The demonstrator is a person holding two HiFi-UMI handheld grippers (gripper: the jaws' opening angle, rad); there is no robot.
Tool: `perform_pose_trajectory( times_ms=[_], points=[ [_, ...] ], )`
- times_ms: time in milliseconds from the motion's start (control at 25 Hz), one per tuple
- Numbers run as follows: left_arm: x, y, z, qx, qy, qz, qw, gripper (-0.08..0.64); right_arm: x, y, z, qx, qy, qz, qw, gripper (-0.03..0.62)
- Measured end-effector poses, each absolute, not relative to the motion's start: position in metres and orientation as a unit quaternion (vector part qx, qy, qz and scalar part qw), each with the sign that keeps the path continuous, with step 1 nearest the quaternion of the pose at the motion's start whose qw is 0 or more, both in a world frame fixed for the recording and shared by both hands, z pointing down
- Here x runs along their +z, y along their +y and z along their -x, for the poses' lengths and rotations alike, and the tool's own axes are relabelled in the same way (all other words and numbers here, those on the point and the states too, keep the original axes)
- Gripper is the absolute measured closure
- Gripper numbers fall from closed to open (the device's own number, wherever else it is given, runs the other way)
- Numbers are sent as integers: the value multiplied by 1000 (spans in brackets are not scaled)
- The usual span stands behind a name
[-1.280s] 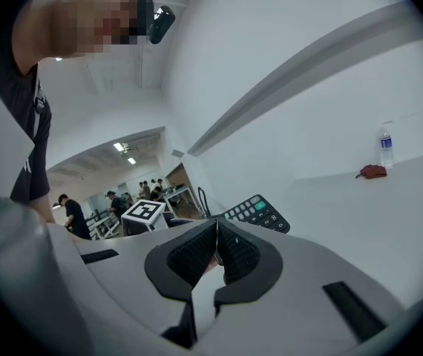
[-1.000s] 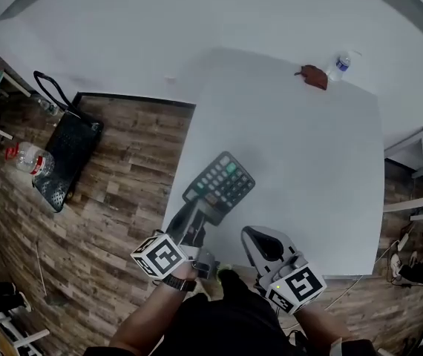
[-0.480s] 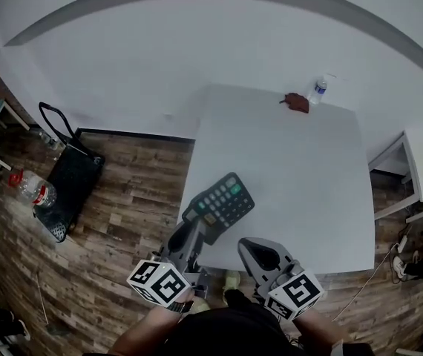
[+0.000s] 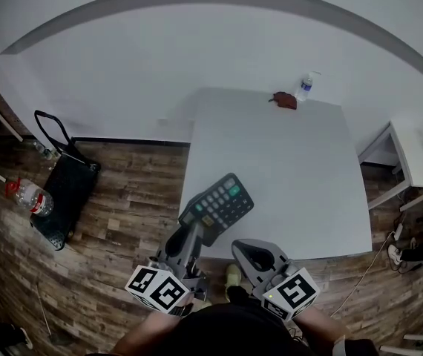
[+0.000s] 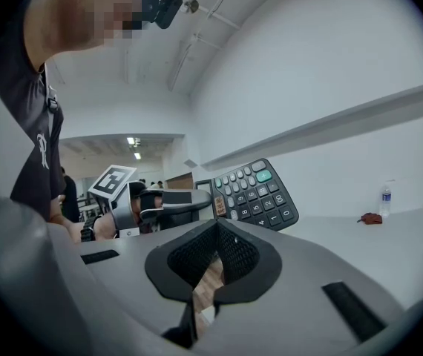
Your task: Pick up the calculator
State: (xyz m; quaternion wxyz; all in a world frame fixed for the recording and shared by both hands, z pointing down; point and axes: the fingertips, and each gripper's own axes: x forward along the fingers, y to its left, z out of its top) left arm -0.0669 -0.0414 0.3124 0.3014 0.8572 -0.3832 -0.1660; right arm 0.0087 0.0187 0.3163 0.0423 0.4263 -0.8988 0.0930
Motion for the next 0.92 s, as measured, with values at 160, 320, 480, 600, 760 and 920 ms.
perform_pose_trajectory(
  times_ms=[160,320,480,600,760,920],
  points=[
    [310,-31,71,-163,-383,-862,290,511,315,28,-3,89,-897,-430,44,578],
    [307,-25,78,-162,-384,-865,281,512,314,33,2,88,-897,-431,45,578],
    [306,-23,80,-158,-385,-867,276,511,313,34,3,90,-897,-431,38,578],
    [303,-23,79,-159,-385,-867,274,511,311,32,3,92,-897,-431,33,578],
    [303,-22,79,-161,-386,-866,273,511,309,32,3,91,-898,-429,33,578],
    [305,-23,79,-159,-387,-866,274,512,308,30,3,90,-898,-430,33,578]
  ],
)
